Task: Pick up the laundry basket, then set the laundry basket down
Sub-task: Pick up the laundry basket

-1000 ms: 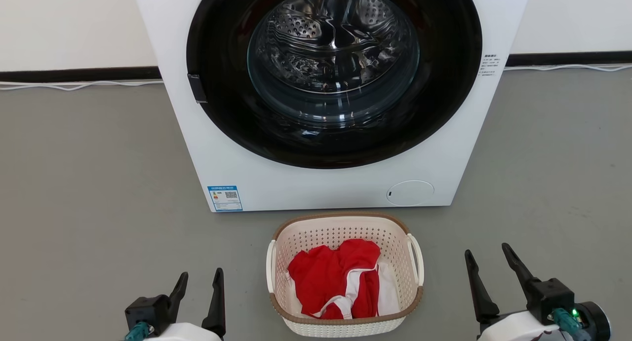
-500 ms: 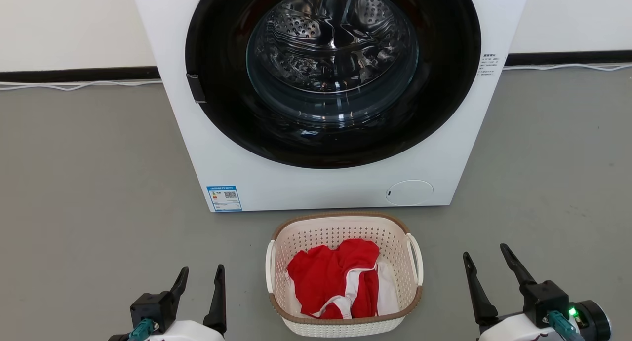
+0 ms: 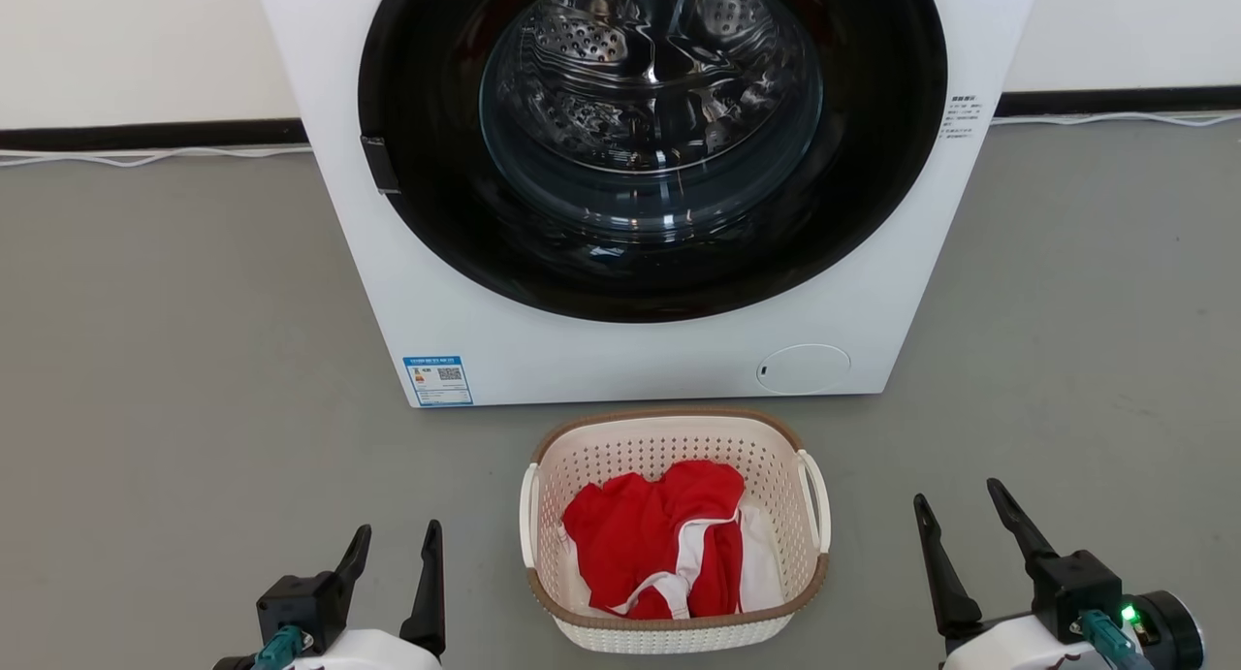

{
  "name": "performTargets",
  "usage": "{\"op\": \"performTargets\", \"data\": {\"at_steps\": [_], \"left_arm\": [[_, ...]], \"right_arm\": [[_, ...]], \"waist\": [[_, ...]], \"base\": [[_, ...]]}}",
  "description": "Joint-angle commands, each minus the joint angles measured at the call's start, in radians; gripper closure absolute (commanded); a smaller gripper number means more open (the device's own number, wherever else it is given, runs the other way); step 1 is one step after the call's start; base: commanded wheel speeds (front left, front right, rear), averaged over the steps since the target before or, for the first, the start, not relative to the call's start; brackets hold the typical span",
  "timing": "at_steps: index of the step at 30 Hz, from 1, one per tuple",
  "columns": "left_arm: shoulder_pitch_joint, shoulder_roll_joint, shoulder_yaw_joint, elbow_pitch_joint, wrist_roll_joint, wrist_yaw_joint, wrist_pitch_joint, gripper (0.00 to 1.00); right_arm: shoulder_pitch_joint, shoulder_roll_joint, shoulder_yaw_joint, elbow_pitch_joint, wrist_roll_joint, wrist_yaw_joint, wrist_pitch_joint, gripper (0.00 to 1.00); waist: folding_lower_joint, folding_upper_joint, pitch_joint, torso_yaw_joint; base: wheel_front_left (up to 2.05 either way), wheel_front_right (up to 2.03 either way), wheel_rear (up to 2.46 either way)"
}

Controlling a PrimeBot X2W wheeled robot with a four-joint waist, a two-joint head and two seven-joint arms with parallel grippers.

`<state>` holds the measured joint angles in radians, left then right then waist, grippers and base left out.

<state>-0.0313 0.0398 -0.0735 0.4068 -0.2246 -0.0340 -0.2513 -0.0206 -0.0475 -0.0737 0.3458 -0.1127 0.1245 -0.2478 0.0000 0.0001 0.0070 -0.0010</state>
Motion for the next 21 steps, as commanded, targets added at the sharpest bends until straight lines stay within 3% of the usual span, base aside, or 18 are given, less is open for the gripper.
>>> {"op": "performTargets", "data": {"at_steps": [1,21], "left_arm": [[-0.054,0.01,0.024,-0.019,0.008,0.007,-0.01,0.0],[-0.242,0.01,-0.034,0.027,-0.009,-0.002,-0.01,0.0]], "right_arm": [[-0.025,-0.003,0.016,-0.019,0.001,0.006,-0.014,0.0],[-0.215,-0.003,-0.06,0.046,0.033,0.006,-0.014,0.0]], "waist": [[0.0,-0.0001,0.006,-0.001],[0.0,-0.0001,0.268,0.003]], "base": [[0.0,0.0,0.0],[0.0,0.0,0.0]]}}
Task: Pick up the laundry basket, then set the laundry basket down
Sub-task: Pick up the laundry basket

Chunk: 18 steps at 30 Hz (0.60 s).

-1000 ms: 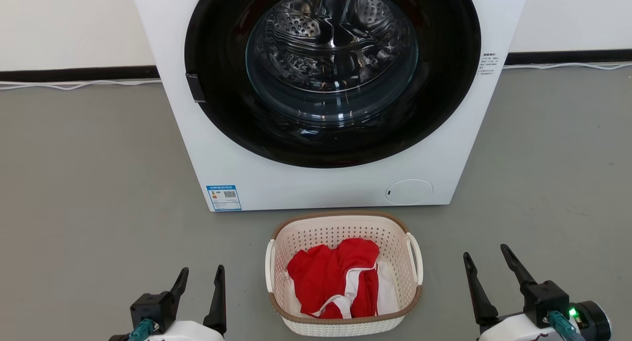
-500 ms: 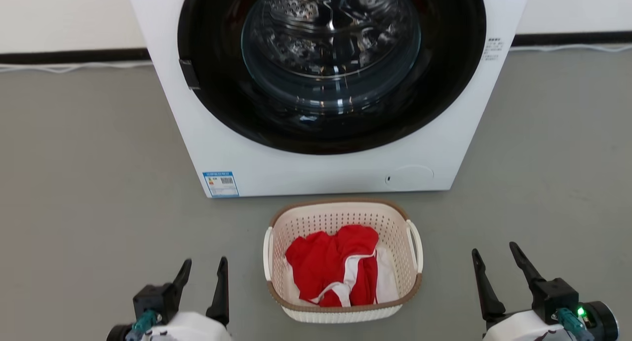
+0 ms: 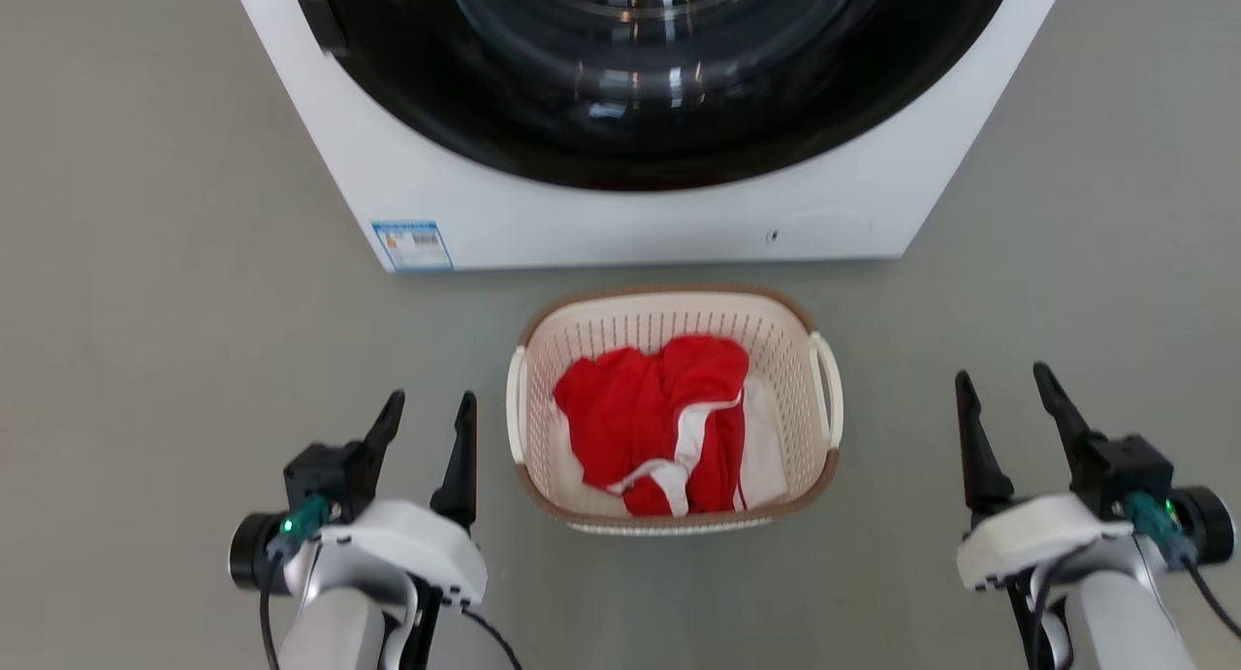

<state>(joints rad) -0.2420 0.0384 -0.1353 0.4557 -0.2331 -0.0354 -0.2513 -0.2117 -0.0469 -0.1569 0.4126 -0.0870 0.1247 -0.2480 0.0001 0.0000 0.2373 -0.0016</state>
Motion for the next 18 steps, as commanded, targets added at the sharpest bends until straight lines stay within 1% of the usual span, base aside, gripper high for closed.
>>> {"op": "performTargets", "data": {"at_steps": [1,7,11,18], "left_arm": [[-0.047,0.012,0.023,-0.007,-0.007,0.0,-0.01,0.0],[-0.161,0.012,-0.021,0.087,-0.029,0.006,-0.01,0.0],[-0.254,0.012,-0.056,0.188,-0.031,0.006,-0.01,0.0],[-0.421,0.012,-0.095,0.332,-0.078,0.012,-0.01,0.0]], "right_arm": [[-0.041,-0.003,0.022,-0.007,0.007,0.006,-0.014,0.0],[-0.162,-0.003,0.016,0.132,-0.03,0.006,-0.014,0.0],[-0.257,-0.003,0.005,0.228,-0.052,0.006,-0.01,0.0],[-0.411,-0.003,-0.025,0.381,-0.085,0.006,0.013,0.0]], "waist": [[0.0,0.0,0.056,0.004],[0.0,0.0,0.169,0.013],[0.0,0.0,0.251,0.018],[0.0,0.0,0.378,0.021]], "base": [[0.0,0.0,0.0],[0.0,0.0,0.0],[0.0,0.0,0.0],[0.0,0.0,0.0]]}}
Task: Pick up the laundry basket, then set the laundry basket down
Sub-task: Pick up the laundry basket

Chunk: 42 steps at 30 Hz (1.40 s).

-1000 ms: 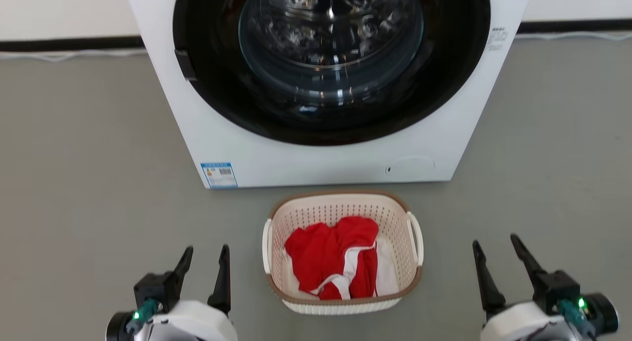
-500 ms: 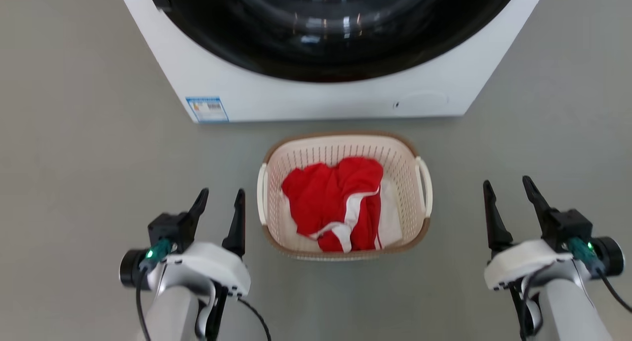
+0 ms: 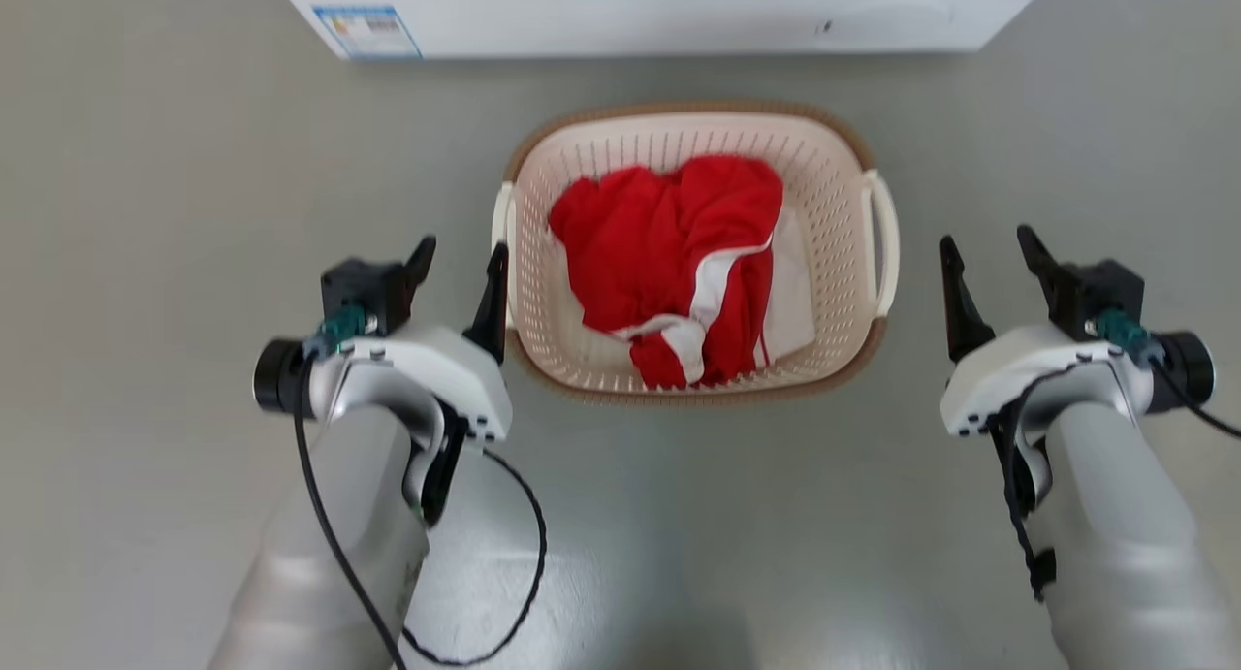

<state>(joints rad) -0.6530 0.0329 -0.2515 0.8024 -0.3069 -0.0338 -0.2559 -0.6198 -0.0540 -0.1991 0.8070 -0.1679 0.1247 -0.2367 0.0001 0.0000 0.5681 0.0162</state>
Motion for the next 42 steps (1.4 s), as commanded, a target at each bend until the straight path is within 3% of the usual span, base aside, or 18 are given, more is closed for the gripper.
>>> {"op": "performTargets", "data": {"at_steps": [1,14,42], "left_arm": [[-0.03,0.017,0.015,0.001,-0.009,0.013,-0.006,0.0],[-0.219,0.017,-0.048,0.167,-0.086,0.041,-0.006,0.0],[-0.35,0.017,-0.132,0.227,-0.133,0.057,-0.006,0.0]], "right_arm": [[-0.022,0.004,0.014,0.006,-0.011,0.006,0.003,0.0],[-0.18,-0.007,-0.03,0.146,-0.08,0.006,-0.016,0.0],[-0.281,0.002,-0.003,0.172,-0.107,0.006,-0.025,0.0]], "waist": [[0.0,0.0,0.063,0.004],[0.0,0.0,0.217,0.008],[0.0,0.0,0.364,0.008]], "base": [[0.0,0.0,0.0],[0.0,0.0,0.0],[0.0,0.0,0.0]]}}
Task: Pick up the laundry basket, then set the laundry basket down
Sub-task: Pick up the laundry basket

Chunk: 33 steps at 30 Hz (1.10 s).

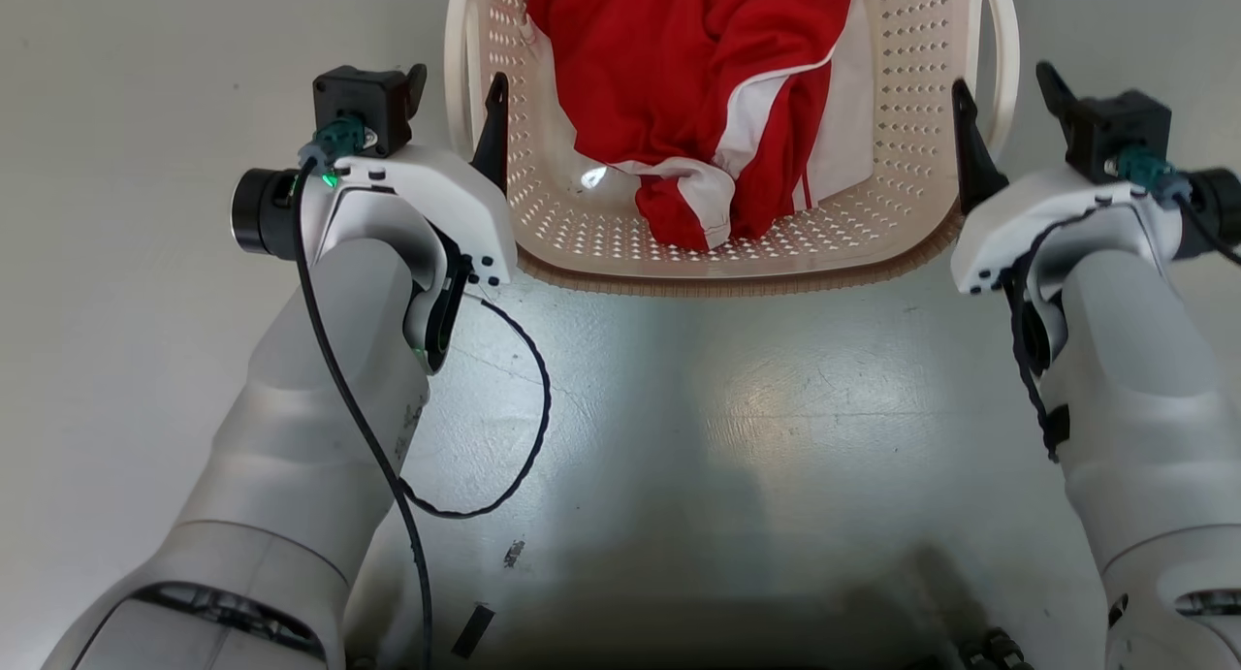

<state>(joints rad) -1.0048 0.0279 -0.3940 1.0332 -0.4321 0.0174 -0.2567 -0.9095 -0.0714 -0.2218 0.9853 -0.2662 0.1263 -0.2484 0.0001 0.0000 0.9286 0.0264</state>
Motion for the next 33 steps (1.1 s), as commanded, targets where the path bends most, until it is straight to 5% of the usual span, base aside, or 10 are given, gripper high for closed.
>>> {"op": "performTargets", "data": {"at_steps": [1,33], "left_arm": [[-0.005,0.022,0.003,0.004,-0.01,0.006,-0.005,0.0],[-0.171,0.022,-0.204,0.186,-0.138,0.019,0.052,0.0]], "right_arm": [[0.004,0.02,0.023,-0.003,-0.008,0.004,-0.013,0.0],[-0.114,0.021,0.108,0.142,0.069,0.004,-0.013,0.0]], "waist": [[-0.0001,0.0,0.006,-0.003],[-0.0001,0.0,0.038,-0.028]], "base": [[0.0,0.0,0.0],[0.0,0.0,0.0]]}}
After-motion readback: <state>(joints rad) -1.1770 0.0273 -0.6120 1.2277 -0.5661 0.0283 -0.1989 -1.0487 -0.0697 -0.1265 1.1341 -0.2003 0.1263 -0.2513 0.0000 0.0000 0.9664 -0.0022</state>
